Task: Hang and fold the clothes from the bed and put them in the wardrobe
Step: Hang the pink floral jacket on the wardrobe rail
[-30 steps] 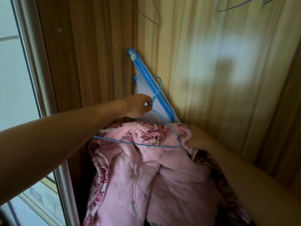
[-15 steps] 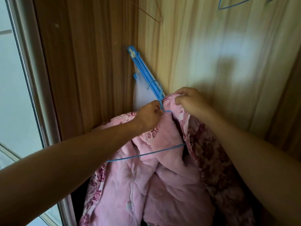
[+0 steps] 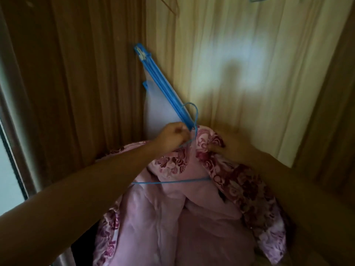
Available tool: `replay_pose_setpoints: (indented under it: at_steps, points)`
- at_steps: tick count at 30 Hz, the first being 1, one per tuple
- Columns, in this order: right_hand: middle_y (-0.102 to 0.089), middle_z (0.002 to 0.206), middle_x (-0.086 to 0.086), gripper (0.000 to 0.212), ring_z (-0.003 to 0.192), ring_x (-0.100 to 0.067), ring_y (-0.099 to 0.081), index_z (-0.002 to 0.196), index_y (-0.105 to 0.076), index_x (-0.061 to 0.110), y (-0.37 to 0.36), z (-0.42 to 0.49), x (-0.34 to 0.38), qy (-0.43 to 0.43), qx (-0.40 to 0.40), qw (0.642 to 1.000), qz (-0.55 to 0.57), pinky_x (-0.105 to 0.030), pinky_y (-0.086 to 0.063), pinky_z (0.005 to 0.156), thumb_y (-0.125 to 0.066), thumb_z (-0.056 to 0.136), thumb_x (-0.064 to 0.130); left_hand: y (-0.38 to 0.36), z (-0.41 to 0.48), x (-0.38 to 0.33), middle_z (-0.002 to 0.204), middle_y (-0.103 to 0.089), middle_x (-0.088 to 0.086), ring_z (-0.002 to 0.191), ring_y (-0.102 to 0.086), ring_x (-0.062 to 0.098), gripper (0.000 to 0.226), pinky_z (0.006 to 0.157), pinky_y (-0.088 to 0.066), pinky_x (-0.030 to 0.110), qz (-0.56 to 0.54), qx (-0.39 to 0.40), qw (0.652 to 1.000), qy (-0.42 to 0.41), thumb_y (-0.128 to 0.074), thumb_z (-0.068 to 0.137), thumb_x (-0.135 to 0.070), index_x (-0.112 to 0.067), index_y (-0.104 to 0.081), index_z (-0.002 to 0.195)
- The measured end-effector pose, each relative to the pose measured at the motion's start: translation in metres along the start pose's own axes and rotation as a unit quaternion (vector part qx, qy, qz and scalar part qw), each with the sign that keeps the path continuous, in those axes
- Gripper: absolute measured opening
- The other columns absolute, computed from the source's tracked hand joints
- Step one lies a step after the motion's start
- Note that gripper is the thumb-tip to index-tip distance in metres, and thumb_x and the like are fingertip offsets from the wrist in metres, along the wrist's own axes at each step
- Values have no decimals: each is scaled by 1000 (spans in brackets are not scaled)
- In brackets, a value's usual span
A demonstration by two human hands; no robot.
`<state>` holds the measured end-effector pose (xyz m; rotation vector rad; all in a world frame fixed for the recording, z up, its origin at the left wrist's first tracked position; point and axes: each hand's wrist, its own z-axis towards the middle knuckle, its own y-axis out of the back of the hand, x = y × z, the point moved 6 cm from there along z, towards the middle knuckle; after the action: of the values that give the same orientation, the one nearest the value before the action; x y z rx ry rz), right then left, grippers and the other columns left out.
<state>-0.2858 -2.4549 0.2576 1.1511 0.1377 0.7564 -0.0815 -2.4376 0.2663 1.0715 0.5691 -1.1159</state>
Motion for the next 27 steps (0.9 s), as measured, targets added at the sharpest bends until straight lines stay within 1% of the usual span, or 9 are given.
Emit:
replay_pose_setpoints:
  at_steps: [2, 4, 6, 9, 14, 17, 20, 23, 27]
  points:
    - [-57, 143, 3, 64, 129, -17, -53, 147, -46, 30, -3, -3, -12, -42, -13, 999, -22, -34, -41, 108, -61, 92, 58, 28, 17, 13, 85, -63, 17, 75, -57, 22, 12, 70, -50, 34, 156, -10, 988, 5, -52, 96, -3, -4, -63, 92]
    - [-59, 141, 1, 64, 124, -18, -54, 146, -47, 30, -1, -7, -21, -65, -31, 997, -25, -25, -38, 98, -59, 91, 61, 54, 27, 49, 106, -64, 7, 97, -60, 23, 19, 86, -49, 32, 348, 60, 933, 73, -55, 96, -11, -11, -65, 113]
    - [-62, 137, -1, 66, 121, -21, -57, 146, -48, 29, 1, -8, -27, -76, -40, 995, -45, -21, -34, 87, -56, 90, 63, 70, 27, 88, 123, -64, 11, 116, -61, 29, 31, 98, -50, 39, 377, 122, 908, 136, -63, 94, -11, -7, -60, 124]
    - [-64, 135, -7, 65, 121, -30, -59, 146, -47, 23, 4, -8, -29, -86, -44, 991, -98, -31, -44, 92, -54, 93, 61, 81, 17, 109, 129, -61, 21, 120, -60, 36, 54, 99, -50, 41, 377, 141, 902, 157, -76, 85, -12, 0, -55, 132]
    - [-65, 128, -12, 65, 113, -37, -62, 144, -45, 21, 7, -1, -18, -82, -81, 979, -167, -49, -51, 92, -46, 95, 63, 98, 8, 98, 129, -61, 17, 118, -59, 35, 28, 97, -49, 42, 523, 53, 841, 124, -55, 94, -14, -6, -59, 120]
    - [-67, 117, -13, 56, 103, -39, -64, 139, -44, 23, 10, 6, -19, -96, -111, 974, -174, -48, -53, 85, -46, 97, 60, 104, 16, 61, 125, -64, 22, 116, -60, 37, 30, 93, -48, 39, 486, -12, 867, 105, -52, 100, -26, -2, -62, 115]
    - [-67, 109, -15, 49, 96, -41, -64, 132, -46, 24, 21, 13, -12, -117, -171, 968, -140, -48, -54, 79, -49, 97, 58, 91, 27, 9, 121, -66, 18, 111, -63, 31, 41, 82, -46, 32, 409, -10, 907, 101, -54, 99, -39, -3, -66, 113]
    - [-68, 103, -17, 43, 91, -42, -65, 125, -53, 20, 38, 20, 5, -97, -228, 961, -123, -47, -54, 76, -57, 95, 51, 64, 29, -33, 95, -67, 4, 82, -61, 15, 38, 63, -40, 25, 318, -13, 944, 85, -56, 94, -49, -13, -65, 86]
    - [-69, 96, -16, 40, 86, -41, -66, 119, -57, 18, 56, 25, 33, -48, -258, 953, -150, -47, -55, 71, -60, 94, 49, 44, 22, -65, 69, -60, -12, 64, -54, 0, 31, 53, -41, 11, 161, -104, 981, 21, -64, 92, -37, -18, -57, 69]
